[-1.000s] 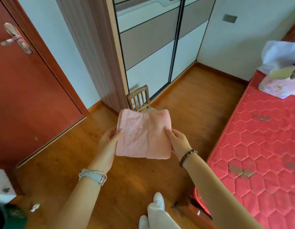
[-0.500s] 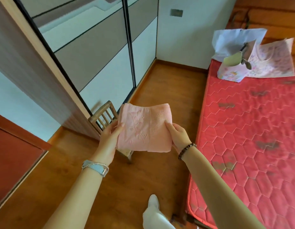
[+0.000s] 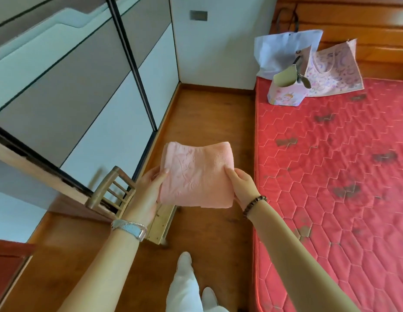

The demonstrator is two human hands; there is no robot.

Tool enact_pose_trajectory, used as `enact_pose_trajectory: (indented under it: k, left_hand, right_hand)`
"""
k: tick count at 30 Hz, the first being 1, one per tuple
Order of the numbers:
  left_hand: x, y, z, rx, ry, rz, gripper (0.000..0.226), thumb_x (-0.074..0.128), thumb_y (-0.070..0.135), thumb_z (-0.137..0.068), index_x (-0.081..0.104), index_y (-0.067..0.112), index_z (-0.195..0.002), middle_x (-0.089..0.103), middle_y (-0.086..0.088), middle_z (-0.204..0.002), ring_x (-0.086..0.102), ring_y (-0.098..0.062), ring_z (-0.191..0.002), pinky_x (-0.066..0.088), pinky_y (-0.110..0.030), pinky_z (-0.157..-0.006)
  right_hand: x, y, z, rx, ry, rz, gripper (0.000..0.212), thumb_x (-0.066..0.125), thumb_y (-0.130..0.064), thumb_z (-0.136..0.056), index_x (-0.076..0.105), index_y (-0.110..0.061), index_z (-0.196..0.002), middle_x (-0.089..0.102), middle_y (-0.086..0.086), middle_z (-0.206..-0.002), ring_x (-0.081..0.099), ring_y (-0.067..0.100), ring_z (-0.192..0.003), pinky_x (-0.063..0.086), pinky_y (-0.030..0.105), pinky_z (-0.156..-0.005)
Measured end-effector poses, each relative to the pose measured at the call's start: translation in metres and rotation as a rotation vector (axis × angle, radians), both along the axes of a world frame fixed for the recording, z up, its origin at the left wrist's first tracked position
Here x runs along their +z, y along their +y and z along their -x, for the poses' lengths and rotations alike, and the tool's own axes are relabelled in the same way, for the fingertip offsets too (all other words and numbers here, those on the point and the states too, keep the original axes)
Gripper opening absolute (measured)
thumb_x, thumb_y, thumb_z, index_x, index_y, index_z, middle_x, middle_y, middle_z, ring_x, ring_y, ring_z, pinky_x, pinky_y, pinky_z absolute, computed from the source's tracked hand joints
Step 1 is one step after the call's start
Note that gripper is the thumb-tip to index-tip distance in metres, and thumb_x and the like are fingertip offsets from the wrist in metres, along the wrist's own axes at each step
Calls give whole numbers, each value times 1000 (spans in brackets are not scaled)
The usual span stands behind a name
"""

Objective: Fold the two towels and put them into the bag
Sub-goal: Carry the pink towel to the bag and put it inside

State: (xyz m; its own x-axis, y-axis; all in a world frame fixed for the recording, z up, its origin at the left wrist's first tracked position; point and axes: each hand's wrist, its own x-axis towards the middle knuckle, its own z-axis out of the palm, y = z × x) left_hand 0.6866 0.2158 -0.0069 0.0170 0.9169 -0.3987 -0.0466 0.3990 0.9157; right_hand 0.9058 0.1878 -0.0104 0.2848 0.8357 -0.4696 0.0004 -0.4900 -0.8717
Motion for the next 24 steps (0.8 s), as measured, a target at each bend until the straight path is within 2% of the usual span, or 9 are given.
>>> enact_pose_trajectory:
  k: [3,5,7,11,14,16,18,22,24]
  left_hand:
    - [-7,39,-23,-46,51,-8,37,66,41,-91,63,19,-121,70,1,-105,68,-23,-100,54,-18,-56]
    - [-11,61,-37,-113,45,7,47,68,51,-87,62,25,-126,70,3,-113,68,-20,-103,61,-29,-70]
    - [-16,88,-52,-171,42,25,52,68,55,-85,61,28,-128,69,3,-117,67,-21,-108,60,-41,-86]
    - [-22,140,-80,-230,-19,60,48,67,45,-89,60,22,-130,69,-1,-119,67,-21,-109,58,-36,-85]
    - [-22,184,-90,-268,-22,80,50,69,43,-88,59,20,-132,69,-2,-121,67,-23,-111,57,-41,-92]
    - [-20,213,-92,-288,-16,73,50,69,42,-88,58,20,-132,68,-2,-121,67,-22,-111,56,-43,-94]
    - [-14,242,-94,-303,-3,60,51,68,42,-89,58,20,-133,68,-1,-121,67,-21,-110,56,-43,-94]
    - [-11,295,-100,-324,20,64,50,68,43,-88,59,21,-132,68,-2,-121,67,-23,-111,55,-48,-96]
    - [-10,314,-108,-332,15,68,51,68,42,-88,58,20,-133,68,-2,-121,67,-23,-111,55,-46,-97]
  right_hand:
    - [-5,21,-22,-80,6,1,48,52,-48,-92,63,-1,-99,63,14,-94,60,28,-89,53,50,-92]
    - [-8,34,-35,-119,11,-7,55,53,-51,-89,60,3,-97,59,13,-92,57,27,-86,52,48,-88]
    - [-11,51,-49,-168,8,0,60,54,-50,-89,58,8,-106,58,10,-93,56,25,-86,52,50,-90]
    - [-12,89,-69,-244,-1,21,57,53,-47,-91,58,6,-110,63,16,-97,58,25,-88,52,52,-94]
    - [-14,121,-78,-304,19,35,56,55,-48,-89,59,6,-106,64,23,-103,59,25,-88,50,56,-95]
    - [-15,144,-81,-311,38,27,49,54,-45,-91,61,3,-99,61,14,-94,57,24,-84,55,46,-86]
    - [-13,167,-80,-306,58,13,45,55,-46,-90,60,-1,-93,56,10,-90,53,22,-79,52,40,-73]
    - [-10,211,-83,-321,84,-5,80,58,-60,-71,54,12,-105,55,8,-92,53,23,-84,52,48,-83]
    - [-9,227,-89,-331,87,-14,72,58,-62,-68,58,5,-96,55,8,-90,53,23,-83,49,43,-78]
